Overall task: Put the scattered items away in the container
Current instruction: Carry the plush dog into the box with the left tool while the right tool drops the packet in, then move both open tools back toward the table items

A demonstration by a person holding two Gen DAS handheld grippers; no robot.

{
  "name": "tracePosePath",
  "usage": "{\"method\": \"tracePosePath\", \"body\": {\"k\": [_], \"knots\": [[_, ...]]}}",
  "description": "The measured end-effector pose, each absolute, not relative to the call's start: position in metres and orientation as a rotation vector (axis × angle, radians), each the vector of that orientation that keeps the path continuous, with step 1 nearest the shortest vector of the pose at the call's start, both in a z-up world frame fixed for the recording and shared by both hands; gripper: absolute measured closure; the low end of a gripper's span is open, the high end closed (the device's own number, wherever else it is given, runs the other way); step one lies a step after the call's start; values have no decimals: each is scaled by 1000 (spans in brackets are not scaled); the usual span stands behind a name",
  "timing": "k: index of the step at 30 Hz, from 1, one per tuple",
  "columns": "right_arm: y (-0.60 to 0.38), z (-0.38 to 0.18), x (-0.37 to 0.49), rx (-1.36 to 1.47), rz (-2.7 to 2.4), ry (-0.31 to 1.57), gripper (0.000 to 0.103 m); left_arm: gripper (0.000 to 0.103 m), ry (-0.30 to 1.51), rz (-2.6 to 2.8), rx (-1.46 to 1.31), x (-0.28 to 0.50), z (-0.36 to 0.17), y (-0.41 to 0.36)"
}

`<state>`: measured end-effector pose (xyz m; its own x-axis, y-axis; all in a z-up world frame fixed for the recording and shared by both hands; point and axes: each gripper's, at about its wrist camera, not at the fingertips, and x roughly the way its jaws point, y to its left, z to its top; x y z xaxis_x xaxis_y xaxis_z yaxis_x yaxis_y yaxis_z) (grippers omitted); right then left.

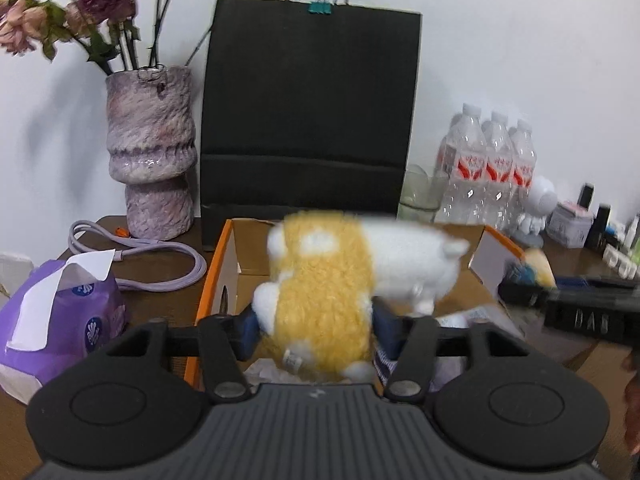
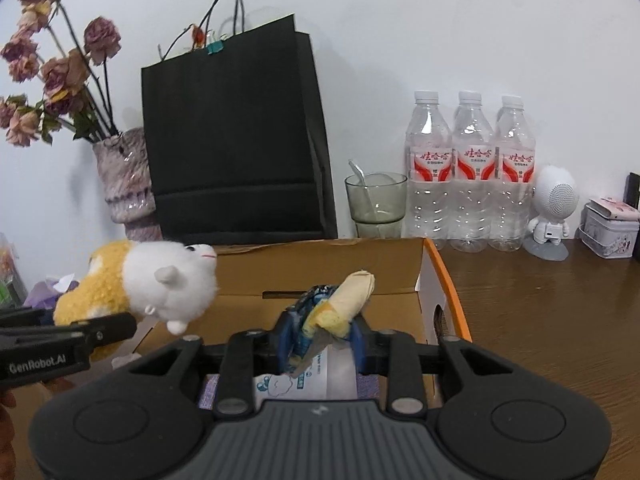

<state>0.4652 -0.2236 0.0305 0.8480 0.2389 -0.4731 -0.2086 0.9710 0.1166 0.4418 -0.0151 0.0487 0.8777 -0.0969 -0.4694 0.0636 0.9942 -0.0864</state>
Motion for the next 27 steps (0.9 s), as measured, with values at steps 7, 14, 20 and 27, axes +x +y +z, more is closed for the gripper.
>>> {"method": "tracePosePath", "body": {"k": [7, 14, 20, 27], "knots": [[-220, 32, 464, 6, 198, 530, 0, 0, 480, -48, -51, 440, 55, -16], [-221, 32, 463, 9, 186, 541, 0, 0, 495, -42, -50, 441, 53, -16], [-221, 32, 462, 9, 185, 540, 0, 0, 495, -47, -37, 438, 53, -20], [-222, 37, 458, 10, 187, 532, 0, 0, 474, -61, -47, 431, 62, -18]]}}
